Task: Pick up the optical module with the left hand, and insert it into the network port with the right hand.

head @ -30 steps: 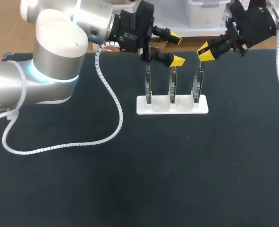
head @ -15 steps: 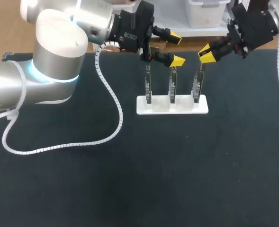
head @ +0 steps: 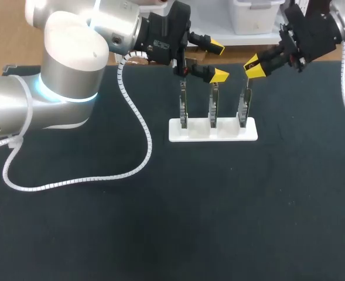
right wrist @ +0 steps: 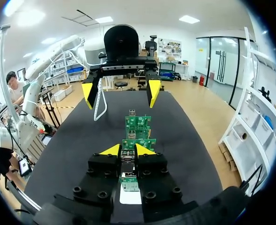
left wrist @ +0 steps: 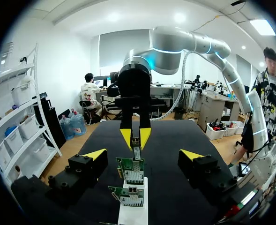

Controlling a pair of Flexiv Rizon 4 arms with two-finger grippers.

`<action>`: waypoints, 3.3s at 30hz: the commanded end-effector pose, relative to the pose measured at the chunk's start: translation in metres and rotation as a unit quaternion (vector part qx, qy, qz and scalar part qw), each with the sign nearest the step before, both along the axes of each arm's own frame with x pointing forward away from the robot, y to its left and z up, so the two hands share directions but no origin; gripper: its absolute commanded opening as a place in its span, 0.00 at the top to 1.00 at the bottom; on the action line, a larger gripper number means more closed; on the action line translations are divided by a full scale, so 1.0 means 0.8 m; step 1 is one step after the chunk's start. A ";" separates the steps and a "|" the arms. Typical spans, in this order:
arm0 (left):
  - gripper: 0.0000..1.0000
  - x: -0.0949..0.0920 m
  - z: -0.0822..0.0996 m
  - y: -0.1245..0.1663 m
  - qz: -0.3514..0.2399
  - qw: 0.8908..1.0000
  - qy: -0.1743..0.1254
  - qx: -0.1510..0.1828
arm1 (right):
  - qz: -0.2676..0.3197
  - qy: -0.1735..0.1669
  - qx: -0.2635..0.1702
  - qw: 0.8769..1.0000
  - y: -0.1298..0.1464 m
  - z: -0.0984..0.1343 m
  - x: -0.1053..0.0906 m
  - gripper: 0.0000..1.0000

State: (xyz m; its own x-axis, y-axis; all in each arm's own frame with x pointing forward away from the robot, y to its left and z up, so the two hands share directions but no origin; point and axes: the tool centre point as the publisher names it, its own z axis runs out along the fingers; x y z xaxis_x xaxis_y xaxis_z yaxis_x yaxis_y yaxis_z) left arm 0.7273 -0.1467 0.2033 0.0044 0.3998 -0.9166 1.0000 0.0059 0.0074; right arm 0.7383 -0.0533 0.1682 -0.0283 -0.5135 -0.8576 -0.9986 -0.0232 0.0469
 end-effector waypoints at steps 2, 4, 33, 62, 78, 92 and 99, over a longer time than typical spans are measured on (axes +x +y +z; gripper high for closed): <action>0.00 -0.001 0.000 0.000 0.002 1.000 0.000 0.001 | 0.003 -0.002 0.005 1.000 0.003 0.001 0.002 1.00; 0.00 -0.001 0.000 0.000 0.002 1.000 0.000 0.001 | 0.003 -0.003 0.005 1.000 0.002 -0.001 0.006 1.00; 0.00 -0.001 0.000 0.000 0.002 1.000 0.000 0.001 | 0.003 -0.014 0.010 1.000 0.000 0.009 0.008 1.00; 0.00 -0.001 0.000 0.000 0.002 1.000 0.000 0.001 | 0.008 -0.009 -0.011 1.000 -0.003 -0.005 0.005 1.00; 0.00 -0.001 0.000 0.000 0.002 1.000 0.000 0.001 | 0.010 -0.006 -0.012 1.000 -0.002 -0.018 0.001 1.00; 0.00 -0.001 0.000 0.000 0.002 1.000 0.000 0.001 | 0.011 0.004 -0.006 1.000 0.001 -0.012 0.002 0.00; 0.00 -0.001 0.000 0.000 0.002 1.000 0.000 0.001 | 0.004 0.007 0.001 1.000 0.000 -0.002 0.008 0.00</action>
State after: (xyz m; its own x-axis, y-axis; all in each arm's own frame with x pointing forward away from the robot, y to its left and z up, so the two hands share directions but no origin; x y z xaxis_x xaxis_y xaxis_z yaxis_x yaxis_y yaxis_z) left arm 0.7273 -0.1467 0.2033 0.0044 0.3999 -0.9166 1.0000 0.0059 0.0074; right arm 0.7429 -0.0522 0.1645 -0.0385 -0.5142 -0.8568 -0.9978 -0.0269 0.0610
